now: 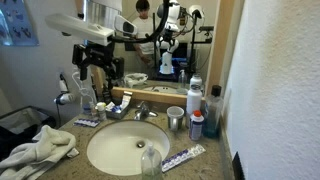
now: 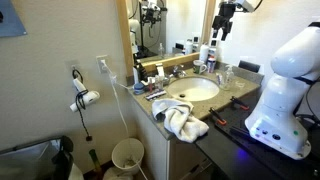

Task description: Use the towel to wipe the countertop

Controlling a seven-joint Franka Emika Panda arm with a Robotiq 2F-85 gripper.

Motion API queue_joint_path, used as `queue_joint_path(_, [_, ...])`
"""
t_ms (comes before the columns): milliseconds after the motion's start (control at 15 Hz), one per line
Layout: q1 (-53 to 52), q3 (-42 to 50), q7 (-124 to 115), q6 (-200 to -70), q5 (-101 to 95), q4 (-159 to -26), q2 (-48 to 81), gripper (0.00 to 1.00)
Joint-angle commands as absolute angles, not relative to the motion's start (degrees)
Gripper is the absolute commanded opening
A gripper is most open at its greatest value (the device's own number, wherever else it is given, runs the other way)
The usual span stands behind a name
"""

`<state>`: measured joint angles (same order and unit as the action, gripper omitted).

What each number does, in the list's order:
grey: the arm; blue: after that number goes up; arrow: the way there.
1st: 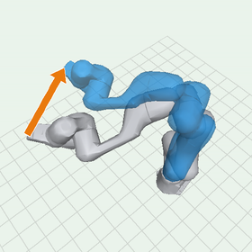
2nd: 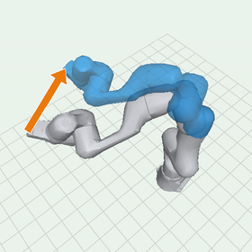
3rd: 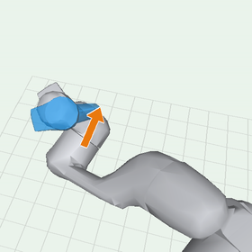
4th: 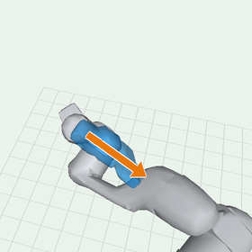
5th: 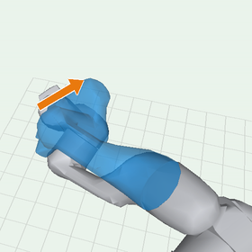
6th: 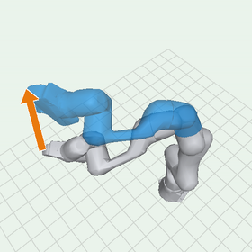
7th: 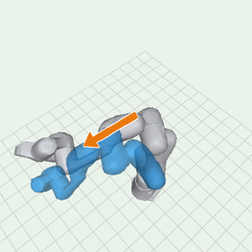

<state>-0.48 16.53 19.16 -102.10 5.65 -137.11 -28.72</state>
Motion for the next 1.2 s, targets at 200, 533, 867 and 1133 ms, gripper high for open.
queue_joint_path(200, [1.01, 14.02, 19.52, -103.27, 6.47, -137.60, -28.13, 1.00])
queue_joint_path(533, [-2.30, 4.30, 12.35, -108.65, 6.22, -142.71, -28.20, 1.00])
queue_joint_path(867, [-7.76, -7.76, 1.08, -115.45, 5.11, -145.88, -25.83, 1.00])
queue_joint_path(1133, [-11.17, -13.78, -6.24, -124.27, 5.43, -149.02, -21.80, 1.00])
